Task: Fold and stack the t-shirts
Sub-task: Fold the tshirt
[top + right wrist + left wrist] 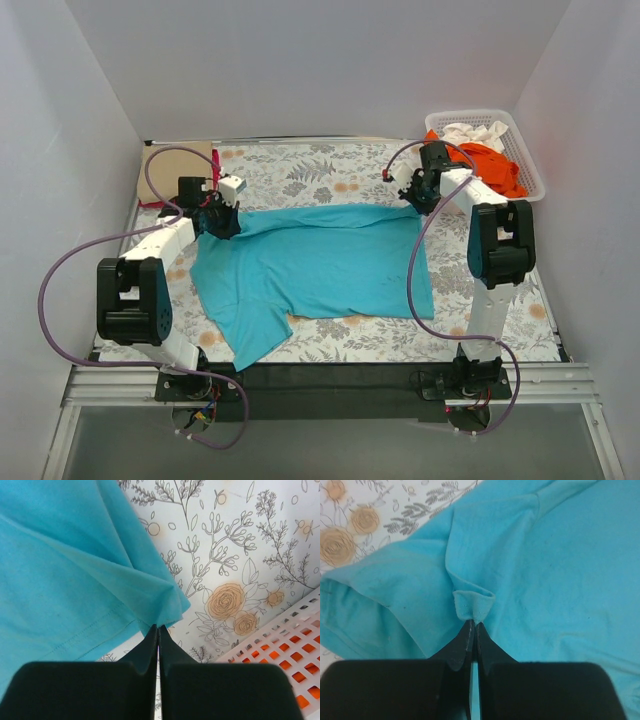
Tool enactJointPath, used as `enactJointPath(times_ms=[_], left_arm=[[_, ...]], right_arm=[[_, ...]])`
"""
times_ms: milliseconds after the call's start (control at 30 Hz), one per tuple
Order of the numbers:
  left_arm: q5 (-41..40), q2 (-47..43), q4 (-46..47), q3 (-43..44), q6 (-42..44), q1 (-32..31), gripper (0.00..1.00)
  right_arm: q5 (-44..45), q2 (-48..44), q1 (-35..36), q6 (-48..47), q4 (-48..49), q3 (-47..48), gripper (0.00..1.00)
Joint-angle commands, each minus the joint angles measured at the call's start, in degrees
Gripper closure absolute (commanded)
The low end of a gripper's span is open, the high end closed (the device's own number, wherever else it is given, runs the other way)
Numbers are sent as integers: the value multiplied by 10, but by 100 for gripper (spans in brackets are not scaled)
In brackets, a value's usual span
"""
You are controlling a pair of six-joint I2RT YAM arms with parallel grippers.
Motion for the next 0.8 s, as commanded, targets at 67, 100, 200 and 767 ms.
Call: enactJointPath(times_ms=[67,100,200,767], left_arm=[[-20,-40,-4,-35,20,4,100],[-19,-41,-6,-39,23,4,100],[-14,-45,-8,-54,25,4,100],[-30,-28,-29,-52,65,38,100]], right_arm=[[-7,-35,-5,-35,6,-17,99],[-8,-35,-5,-35,6,-17,99],[-12,-32,-4,-33,6,-20,99],[-30,-73,-4,-42,-12,-62,99]])
